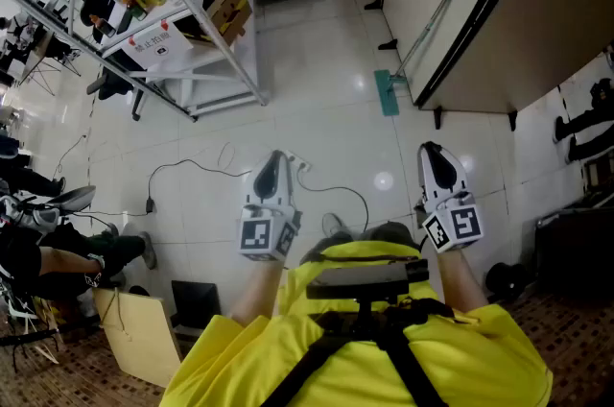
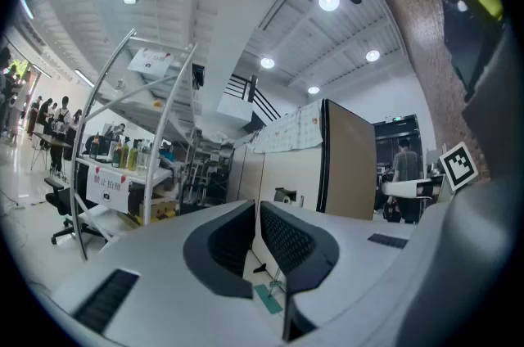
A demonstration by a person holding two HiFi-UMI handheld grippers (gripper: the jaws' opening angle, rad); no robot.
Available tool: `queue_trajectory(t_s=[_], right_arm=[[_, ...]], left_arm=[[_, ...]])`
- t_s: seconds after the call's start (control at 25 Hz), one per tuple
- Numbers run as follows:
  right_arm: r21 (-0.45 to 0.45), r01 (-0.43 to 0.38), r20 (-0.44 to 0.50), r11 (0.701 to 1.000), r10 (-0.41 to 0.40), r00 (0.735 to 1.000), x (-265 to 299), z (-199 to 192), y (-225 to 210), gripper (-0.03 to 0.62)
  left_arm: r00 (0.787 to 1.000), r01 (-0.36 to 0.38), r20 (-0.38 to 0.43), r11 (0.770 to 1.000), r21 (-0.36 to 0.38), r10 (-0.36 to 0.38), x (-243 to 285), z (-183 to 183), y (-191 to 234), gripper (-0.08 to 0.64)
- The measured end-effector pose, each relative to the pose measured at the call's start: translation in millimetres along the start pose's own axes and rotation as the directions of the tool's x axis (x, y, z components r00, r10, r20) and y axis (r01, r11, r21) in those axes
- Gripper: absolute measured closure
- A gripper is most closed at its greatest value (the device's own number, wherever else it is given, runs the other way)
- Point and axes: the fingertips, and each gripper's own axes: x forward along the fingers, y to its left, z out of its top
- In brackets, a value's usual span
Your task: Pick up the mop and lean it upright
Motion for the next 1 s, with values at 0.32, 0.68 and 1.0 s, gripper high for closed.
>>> queue_trajectory(t_s=[0.32, 0.68, 1.0], right_arm=[[0.020, -0.003, 0.002, 1.000, 0.003, 1.000, 117, -2, -46, 0.554], [0.049, -0.019, 0.028, 0.999, 0.017, 0.999, 286, 7, -152, 0.554], [0.033, -0.046, 0.023, 0.998, 0.045, 0.999, 416, 49, -251, 0.549]], left_arm=[[0.998, -0.043, -0.041, 0.997, -0.056, 0.041, 108, -4, 58, 0.557], [0.997, -0.071, -0.006, 0.997, -0.001, 0.071, 287, 18, 90, 0.557], [0.997, -0.055, 0.046, 0.998, 0.010, 0.054, 448, 68, 90, 0.557]])
